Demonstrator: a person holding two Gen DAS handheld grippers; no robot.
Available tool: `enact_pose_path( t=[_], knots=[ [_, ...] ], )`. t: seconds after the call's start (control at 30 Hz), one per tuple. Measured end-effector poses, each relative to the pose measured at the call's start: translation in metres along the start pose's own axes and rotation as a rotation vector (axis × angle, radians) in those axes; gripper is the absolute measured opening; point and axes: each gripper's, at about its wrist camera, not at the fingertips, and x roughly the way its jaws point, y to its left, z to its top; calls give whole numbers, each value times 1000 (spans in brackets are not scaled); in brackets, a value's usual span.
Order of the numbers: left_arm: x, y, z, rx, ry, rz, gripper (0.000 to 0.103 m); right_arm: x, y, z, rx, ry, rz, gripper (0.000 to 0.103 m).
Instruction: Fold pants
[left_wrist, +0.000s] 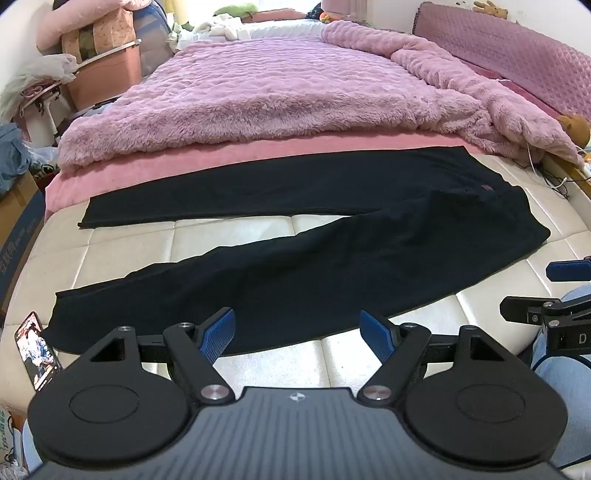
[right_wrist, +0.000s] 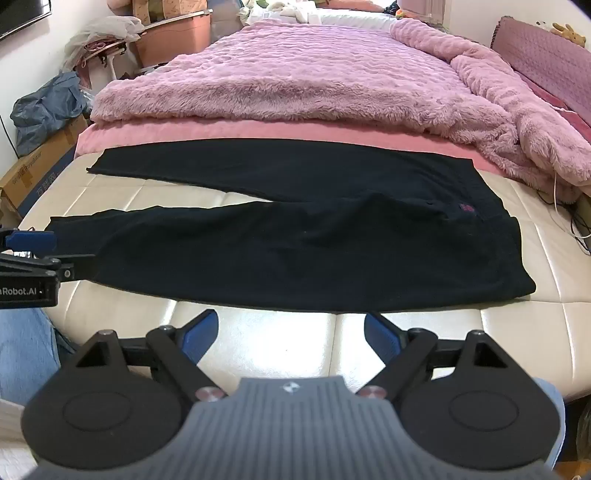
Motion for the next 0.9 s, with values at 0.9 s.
enact_pose_path(
  t=[0.9],
  knots=[
    [-3,-1,0,6,-6,-6,90,-2,4,-1,-16,1,1,82]
  ],
)
